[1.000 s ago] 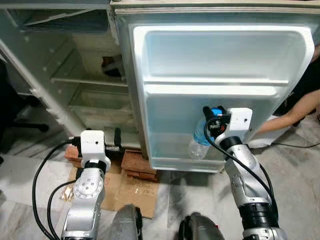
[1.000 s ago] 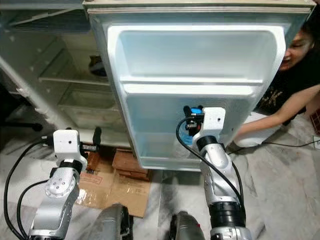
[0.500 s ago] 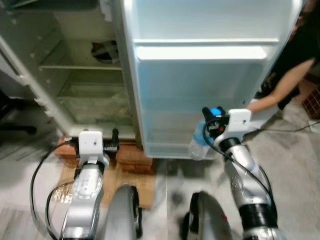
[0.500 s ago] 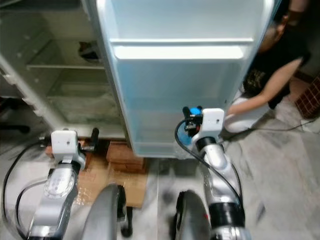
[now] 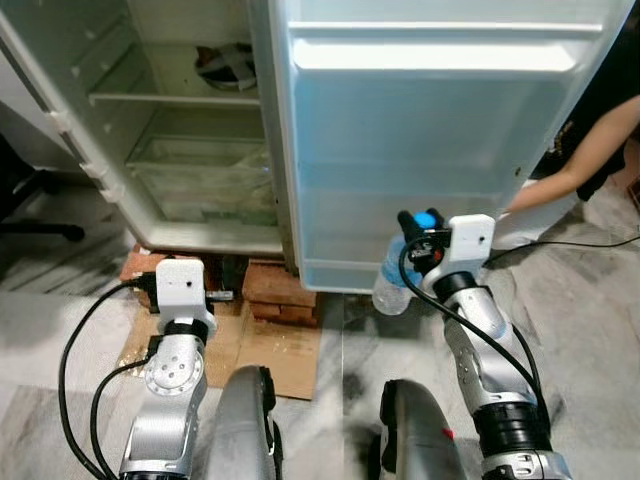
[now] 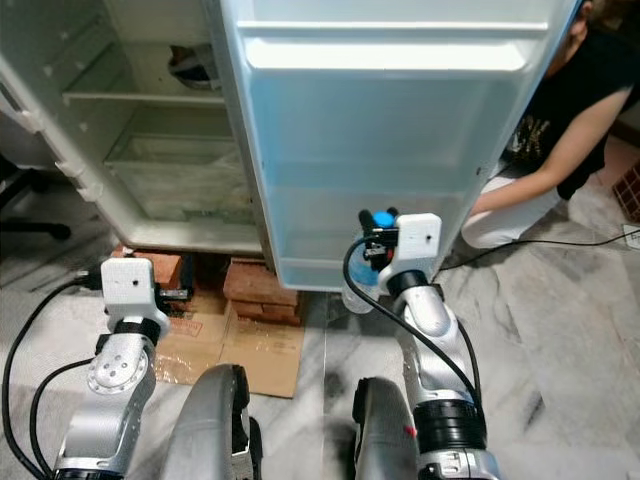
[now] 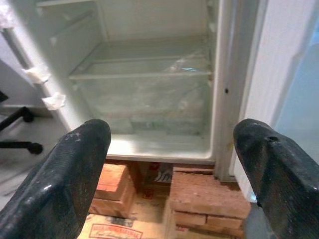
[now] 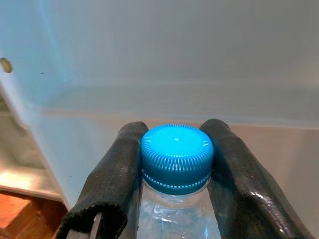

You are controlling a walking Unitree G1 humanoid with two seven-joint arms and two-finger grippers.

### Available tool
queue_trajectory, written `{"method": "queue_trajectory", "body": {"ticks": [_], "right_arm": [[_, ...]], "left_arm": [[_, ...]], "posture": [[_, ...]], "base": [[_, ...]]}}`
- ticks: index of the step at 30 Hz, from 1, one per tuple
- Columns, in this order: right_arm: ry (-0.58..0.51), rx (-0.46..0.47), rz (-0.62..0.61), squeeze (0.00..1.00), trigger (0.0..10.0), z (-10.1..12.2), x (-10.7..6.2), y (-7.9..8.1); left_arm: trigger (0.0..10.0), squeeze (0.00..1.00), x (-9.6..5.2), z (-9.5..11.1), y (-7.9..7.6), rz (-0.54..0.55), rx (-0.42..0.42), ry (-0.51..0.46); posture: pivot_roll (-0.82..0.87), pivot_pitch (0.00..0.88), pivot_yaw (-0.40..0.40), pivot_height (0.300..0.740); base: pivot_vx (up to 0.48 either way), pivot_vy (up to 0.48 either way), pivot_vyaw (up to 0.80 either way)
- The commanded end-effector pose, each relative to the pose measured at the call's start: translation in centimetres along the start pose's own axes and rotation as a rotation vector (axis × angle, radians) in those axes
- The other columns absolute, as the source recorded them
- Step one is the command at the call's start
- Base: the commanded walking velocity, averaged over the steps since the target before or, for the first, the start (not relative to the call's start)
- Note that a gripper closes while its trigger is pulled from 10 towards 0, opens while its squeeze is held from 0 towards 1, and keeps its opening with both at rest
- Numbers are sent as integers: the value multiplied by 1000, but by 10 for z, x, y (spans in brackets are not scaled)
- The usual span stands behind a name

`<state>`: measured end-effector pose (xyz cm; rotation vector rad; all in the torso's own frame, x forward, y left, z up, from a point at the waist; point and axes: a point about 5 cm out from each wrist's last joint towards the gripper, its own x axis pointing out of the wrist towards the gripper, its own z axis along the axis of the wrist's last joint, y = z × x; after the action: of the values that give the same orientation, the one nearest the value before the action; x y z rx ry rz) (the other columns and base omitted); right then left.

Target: Restocking fridge

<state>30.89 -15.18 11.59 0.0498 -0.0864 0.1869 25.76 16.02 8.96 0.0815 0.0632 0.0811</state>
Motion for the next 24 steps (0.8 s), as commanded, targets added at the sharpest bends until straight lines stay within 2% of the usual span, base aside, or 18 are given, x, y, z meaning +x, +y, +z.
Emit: {"method": "queue_trajectory", "body": {"ticks": [1, 7, 14, 16, 21, 23, 24], "right_arm": [[-28, -14, 22, 0, 10000, 5, 3, 5], [-28, -20, 31, 0, 10000, 5, 6, 6], [-39, -41, 38, 0, 10000, 5, 9, 12], [-60, -136, 137, 0, 10000, 5, 14, 27], [-79, -197, 249, 0, 10000, 7, 14, 42], [-92, -238, 380, 0, 10000, 4, 10, 56], [-95, -242, 403, 0, 10000, 4, 9, 58]], "left_arm": [[10000, 0, -2, -1, 5, 17, 18, 5], [10000, 0, -3, -6, 9, 43, 1, 31], [10000, 0, -5, -3, 12, 40, 7, 26], [10000, 0, -8, 0, 11, 34, 16, 18], [10000, 0, -12, 6, 11, 16, 38, -7], [10000, 0, -14, 12, 9, -3, 68, -39], [10000, 0, -14, 12, 10, -1, 71, -41]], "posture": [[24, 153, 47, 616], [31, 163, 49, 616], [47, 188, 48, 576], [62, 217, 50, 568], [80, 250, 49, 568], [90, 268, 46, 568], [92, 270, 45, 568]], "base": [[0, 0, 0], [0, 0, 0], [0, 0, 0], [0, 0, 0], [0, 0, 0], [0, 0, 0], [0, 0, 0]]}}
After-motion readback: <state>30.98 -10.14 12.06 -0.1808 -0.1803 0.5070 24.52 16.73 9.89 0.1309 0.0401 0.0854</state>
